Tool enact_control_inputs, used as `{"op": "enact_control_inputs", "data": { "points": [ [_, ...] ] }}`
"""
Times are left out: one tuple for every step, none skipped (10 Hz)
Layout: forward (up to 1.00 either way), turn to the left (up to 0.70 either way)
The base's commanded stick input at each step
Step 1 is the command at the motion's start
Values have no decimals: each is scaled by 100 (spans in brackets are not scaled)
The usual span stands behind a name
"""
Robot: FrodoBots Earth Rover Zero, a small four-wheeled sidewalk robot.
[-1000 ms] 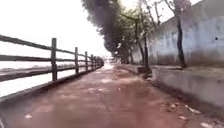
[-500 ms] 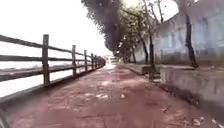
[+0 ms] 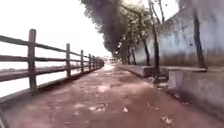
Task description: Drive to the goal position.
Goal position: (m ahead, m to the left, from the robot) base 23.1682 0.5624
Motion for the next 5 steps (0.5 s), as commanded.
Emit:
{"op": "enact_control_inputs", "data": {
  "points": [
    [100, 0],
    [100, 0],
    [100, 0],
    [100, 0],
    [100, 0]
  ]
}}
